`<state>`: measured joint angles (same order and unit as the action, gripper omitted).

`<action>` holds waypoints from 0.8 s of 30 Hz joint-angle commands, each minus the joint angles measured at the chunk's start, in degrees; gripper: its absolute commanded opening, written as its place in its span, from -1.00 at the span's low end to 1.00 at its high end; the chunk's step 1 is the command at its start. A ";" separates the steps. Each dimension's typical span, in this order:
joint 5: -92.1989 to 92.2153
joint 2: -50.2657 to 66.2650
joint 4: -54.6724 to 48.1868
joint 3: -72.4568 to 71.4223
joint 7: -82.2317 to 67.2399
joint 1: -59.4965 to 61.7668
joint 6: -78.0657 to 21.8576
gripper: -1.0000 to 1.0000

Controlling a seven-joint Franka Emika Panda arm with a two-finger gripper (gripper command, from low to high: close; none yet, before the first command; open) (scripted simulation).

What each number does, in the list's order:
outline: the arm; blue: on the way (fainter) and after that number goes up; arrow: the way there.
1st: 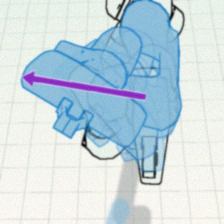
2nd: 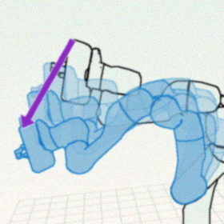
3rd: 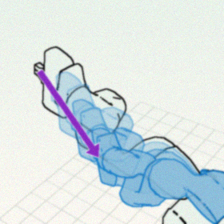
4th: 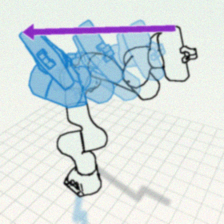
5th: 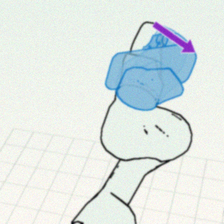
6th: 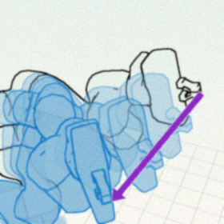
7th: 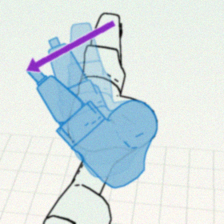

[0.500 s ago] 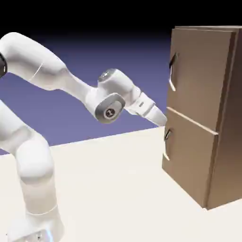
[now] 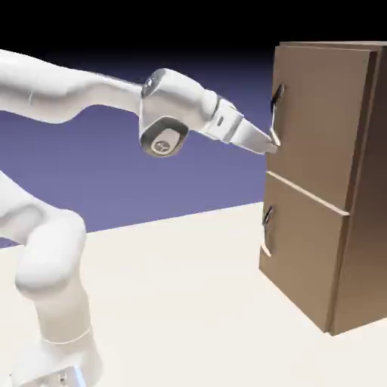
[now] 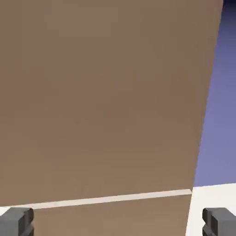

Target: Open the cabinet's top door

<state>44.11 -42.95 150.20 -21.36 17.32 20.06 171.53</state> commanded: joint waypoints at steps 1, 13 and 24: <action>2.50 -0.58 -0.61 -1.21 -1.42 1.17 -0.14 0.00; 32.40 -7.56 -7.94 -15.69 -18.47 15.24 -1.82 0.00; 59.82 -13.96 -14.65 -28.97 -34.09 28.14 -3.36 0.00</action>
<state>103.92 -56.92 135.55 -50.34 -16.77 48.20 168.17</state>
